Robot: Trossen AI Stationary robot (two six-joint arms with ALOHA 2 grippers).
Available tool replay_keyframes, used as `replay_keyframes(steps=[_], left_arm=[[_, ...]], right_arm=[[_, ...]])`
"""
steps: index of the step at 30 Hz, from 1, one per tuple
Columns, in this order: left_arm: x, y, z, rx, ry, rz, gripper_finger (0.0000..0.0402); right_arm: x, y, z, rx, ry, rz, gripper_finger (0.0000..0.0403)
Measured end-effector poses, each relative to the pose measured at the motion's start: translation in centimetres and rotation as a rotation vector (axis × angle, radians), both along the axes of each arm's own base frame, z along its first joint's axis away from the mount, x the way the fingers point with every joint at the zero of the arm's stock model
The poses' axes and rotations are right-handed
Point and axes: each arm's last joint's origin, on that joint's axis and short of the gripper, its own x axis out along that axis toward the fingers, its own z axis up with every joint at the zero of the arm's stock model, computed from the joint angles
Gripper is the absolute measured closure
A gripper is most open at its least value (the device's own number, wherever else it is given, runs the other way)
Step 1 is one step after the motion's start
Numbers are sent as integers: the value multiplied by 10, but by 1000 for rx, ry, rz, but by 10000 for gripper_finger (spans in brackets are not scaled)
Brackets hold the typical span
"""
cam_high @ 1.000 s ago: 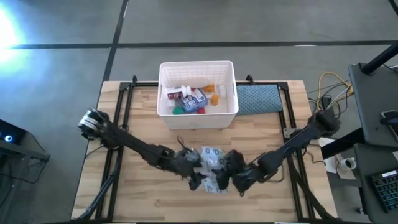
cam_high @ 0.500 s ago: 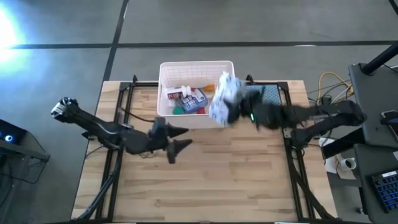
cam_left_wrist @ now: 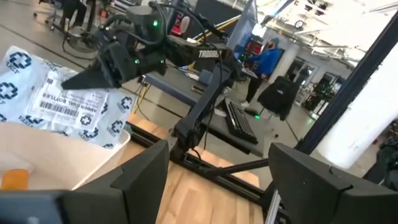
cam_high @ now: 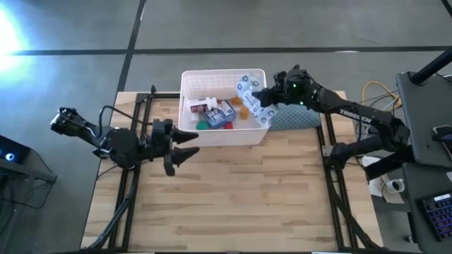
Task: Pick & place medical supplies in basket/bin
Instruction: Put the white bag into the white bin, then return to Home Position
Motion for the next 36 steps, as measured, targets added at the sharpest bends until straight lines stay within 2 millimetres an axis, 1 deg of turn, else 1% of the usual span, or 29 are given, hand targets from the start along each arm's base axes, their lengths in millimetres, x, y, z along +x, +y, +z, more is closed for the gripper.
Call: replay_keyframes(steps=[3,6,8,10,12,14,16,17,19,21,22,24,26,28,30,33,35,36], left_arm=[[-1,0,-5,11,15,-1,146],[0,0,-11,63,36,-1,146],[0,2,-12,105,47,7,146],[0,5,-12,109,46,22,146],[-2,8,-12,107,43,33,146],[-6,12,-11,106,42,44,146],[-11,17,-10,111,53,58,146],[-14,19,-10,109,57,66,146],[-20,23,-11,77,56,78,146],[-25,27,-11,40,36,90,146],[-29,28,-12,35,32,94,146],[-34,31,-14,36,30,102,146],[-40,33,-19,44,45,108,146],[-45,35,-25,39,43,108,146],[-51,37,-33,31,44,108,146],[-57,41,-51,17,46,116,146],[-60,42,-65,1,29,106,146],[-62,42,-73,-16,11,95,146]], right_arm=[[0,-4,0,21,-16,-14,184],[0,-4,4,-18,-26,0,184],[1,-4,12,8,-73,0,184],[4,-4,23,41,-151,-12,184],[10,-7,36,2,-194,5,184],[17,-11,44,-58,-132,50,184],[24,-15,45,-58,20,82,184],[25,-18,44,-51,117,65,184],[28,-23,46,-60,276,-37,184],[33,-24,53,-120,372,-122,184],[37,-23,59,-169,391,-118,184],[45,-18,71,-264,402,-44,184],[54,-6,82,-339,395,34,183],[57,6,92,-394,386,78,183],[53,14,101,-424,396,95,183],[38,23,103,-278,449,54,183],[31,33,100,-271,529,141,183],[30,39,98,-275,539,194,183]])
